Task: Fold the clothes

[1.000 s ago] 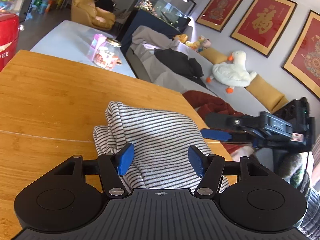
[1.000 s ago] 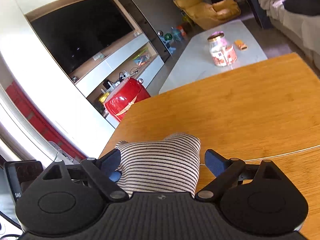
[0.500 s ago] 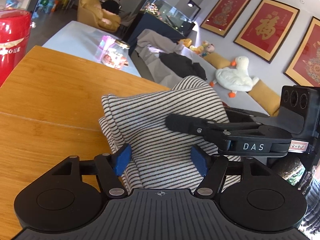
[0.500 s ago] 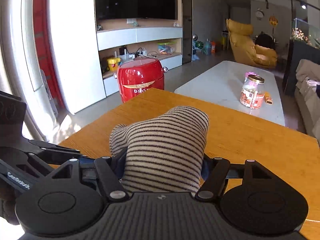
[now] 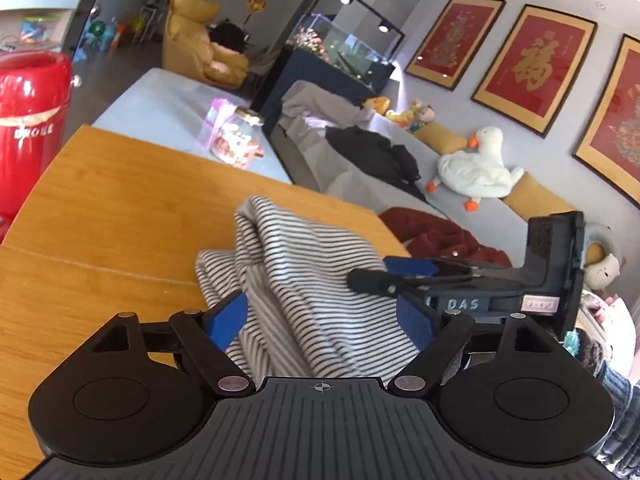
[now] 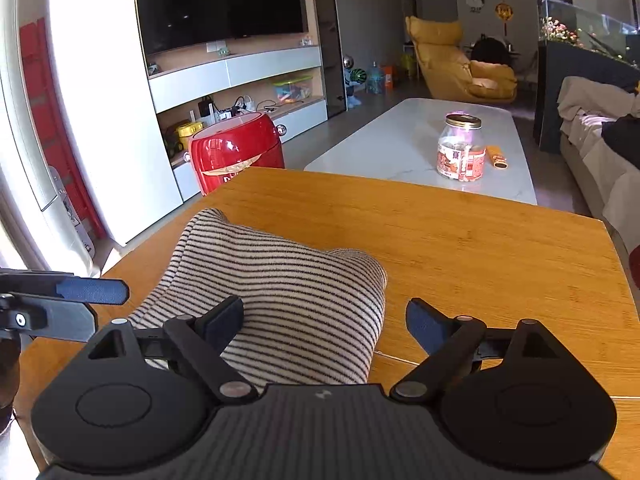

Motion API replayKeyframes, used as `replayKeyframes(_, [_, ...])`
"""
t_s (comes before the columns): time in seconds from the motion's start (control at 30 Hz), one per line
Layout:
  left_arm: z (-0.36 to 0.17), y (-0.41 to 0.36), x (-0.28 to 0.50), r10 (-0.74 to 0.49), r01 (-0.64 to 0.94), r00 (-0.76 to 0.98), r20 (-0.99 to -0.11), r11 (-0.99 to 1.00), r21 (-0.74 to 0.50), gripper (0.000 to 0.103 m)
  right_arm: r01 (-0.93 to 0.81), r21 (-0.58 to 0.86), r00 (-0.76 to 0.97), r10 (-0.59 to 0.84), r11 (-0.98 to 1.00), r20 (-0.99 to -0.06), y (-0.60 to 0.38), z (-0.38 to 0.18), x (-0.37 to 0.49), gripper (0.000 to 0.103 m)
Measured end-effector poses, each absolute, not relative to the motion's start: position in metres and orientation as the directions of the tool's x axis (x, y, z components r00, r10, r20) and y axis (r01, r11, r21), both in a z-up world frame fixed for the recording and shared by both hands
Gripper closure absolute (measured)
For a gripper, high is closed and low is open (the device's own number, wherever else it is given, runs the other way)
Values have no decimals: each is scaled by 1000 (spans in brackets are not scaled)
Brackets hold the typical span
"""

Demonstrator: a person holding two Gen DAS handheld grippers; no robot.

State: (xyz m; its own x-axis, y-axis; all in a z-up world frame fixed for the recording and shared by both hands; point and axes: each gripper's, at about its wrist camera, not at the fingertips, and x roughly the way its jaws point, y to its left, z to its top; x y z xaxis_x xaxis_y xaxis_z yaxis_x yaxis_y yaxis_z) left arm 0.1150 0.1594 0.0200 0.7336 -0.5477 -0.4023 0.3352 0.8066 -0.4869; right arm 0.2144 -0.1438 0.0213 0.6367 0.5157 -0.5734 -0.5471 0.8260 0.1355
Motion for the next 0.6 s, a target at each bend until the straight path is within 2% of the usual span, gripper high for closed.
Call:
replayKeyframes(0.1, [18, 143, 113, -579, 376, 693, -429, 798, -470, 18, -526, 237, 624, 560, 817, -545, -156, 24, 215, 11])
replayKeyframes(0.17, [10, 130, 115, -558, 376, 673, -484, 823, -425, 20, -475, 342, 615, 584, 811, -531, -165, 25, 225, 4])
replayKeyframes(0.23, [2, 124, 116, -531, 366, 666, -524, 844, -392, 22, -428, 424, 602, 602, 798, -526, -171, 21, 239, 4])
replayKeyframes(0.33, [1, 122, 114, -525, 374, 667, -529, 850, -371, 22, -368, 515, 580, 624, 774, -523, -174, 16, 261, 4])
replayKeyframes(0.4, [0, 122, 114, -524, 377, 663, -534, 851, -366, 22, -343, 548, 550, 636, 763, -542, -169, 8, 277, 12])
replayKeyframes(0.5, [-4, 122, 112, -515, 380, 662, -544, 857, -349, 21, -291, 616, 466, 671, 732, -577, -158, -9, 299, 16])
replayKeyframes(0.53, [-5, 123, 111, -513, 378, 662, -546, 858, -347, 21, -277, 632, 441, 680, 724, -585, -153, -13, 304, 25])
replayKeyframes(0.6, [-8, 125, 110, -508, 375, 663, -550, 861, -344, 21, -331, 586, 446, 670, 740, -594, -141, -6, 301, 32])
